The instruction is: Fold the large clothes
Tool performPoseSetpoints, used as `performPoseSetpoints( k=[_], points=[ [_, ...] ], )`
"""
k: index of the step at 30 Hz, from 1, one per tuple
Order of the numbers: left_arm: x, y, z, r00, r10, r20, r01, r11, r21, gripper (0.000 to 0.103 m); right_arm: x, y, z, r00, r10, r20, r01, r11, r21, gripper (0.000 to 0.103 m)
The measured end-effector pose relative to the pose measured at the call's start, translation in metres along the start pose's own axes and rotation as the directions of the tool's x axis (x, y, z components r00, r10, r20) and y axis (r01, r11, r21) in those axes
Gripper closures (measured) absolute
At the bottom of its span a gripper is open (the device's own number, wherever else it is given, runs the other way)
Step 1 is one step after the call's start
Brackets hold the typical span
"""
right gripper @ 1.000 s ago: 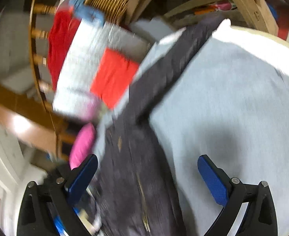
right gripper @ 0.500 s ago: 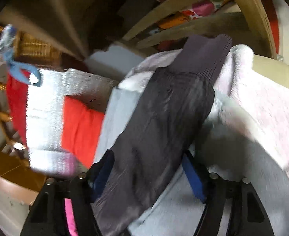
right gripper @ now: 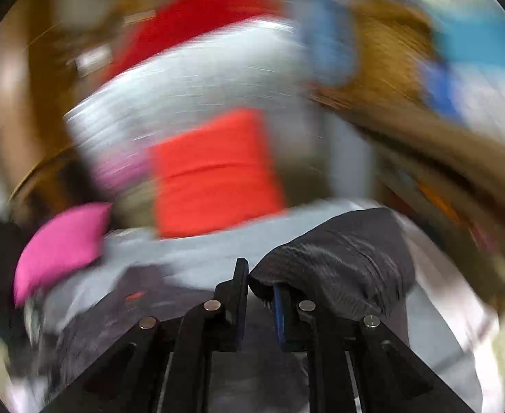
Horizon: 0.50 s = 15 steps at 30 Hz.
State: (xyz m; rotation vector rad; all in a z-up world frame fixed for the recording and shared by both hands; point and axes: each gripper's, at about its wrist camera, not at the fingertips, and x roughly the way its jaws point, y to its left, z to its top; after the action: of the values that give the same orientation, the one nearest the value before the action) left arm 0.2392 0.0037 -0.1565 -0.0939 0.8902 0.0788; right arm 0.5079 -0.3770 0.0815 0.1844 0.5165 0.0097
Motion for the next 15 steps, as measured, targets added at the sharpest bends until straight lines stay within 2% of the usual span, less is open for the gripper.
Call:
performPoseSetpoints(
  k=[2, 3, 4, 5, 6, 7, 10, 13, 15],
  points=[
    [-0.001, 0.001, 0.000, 1.000, -0.004, 0.001, 0.004, 1.000, -0.004, 0.000, -0.006, 0.085, -0.013, 0.997, 0.081, -0.002, -0.080, 0.982, -0.172, 0.088],
    [-0.002, 0.001, -0.001, 1.000, -0.005, 0.001, 0.005, 1.000, -0.006, 0.000, -0.005, 0.113, -0.024, 0.993, 0.111, -0.027, -0.115, 0.969, -0.220, 0.084],
    [-0.003, 0.001, -0.001, 1.000, -0.007, 0.001, 0.007, 1.000, -0.006, 0.000, 0.003, 0.144, -0.042, 0.985, 0.152, -0.077, -0.167, 0.949, -0.266, 0.067],
    [-0.003, 0.001, -0.001, 1.000, -0.010, 0.002, 0.010, 1.000, -0.007, 0.000, 0.009, 0.162, -0.059, 0.977, 0.176, -0.119, -0.203, 0.936, -0.287, 0.046],
    [-0.003, 0.002, 0.000, 1.000, -0.013, 0.002, 0.013, 1.000, -0.009, 0.000, 0.023, 0.184, -0.083, 0.961, 0.193, -0.198, -0.247, 0.919, -0.308, 0.004],
    [-0.004, 0.003, -0.001, 1.000, -0.019, 0.002, 0.019, 1.000, -0.013, 0.000, 0.036, 0.198, -0.105, 0.938, 0.211, -0.276, -0.294, 0.906, -0.304, 0.003],
    [-0.005, 0.005, -0.001, 1.000, -0.026, -0.002, 0.026, 1.000, -0.016, 0.000, 0.051, 0.202, -0.155, 0.891, 0.235, -0.388, -0.334, 0.919, -0.209, 0.003],
    [-0.005, 0.007, 0.002, 1.000, -0.023, -0.014, 0.023, 1.000, -0.013, 0.000, 0.035, 0.169, -0.172, 0.882, 0.289, -0.371, -0.339, 0.938, -0.074, 0.003],
    [-0.005, 0.006, 0.009, 0.999, -0.023, -0.049, 0.022, 1.000, -0.010, 0.000, 0.023, 0.146, -0.172, 0.891, 0.303, -0.337, -0.332, 0.943, -0.028, 0.003]
  ],
)
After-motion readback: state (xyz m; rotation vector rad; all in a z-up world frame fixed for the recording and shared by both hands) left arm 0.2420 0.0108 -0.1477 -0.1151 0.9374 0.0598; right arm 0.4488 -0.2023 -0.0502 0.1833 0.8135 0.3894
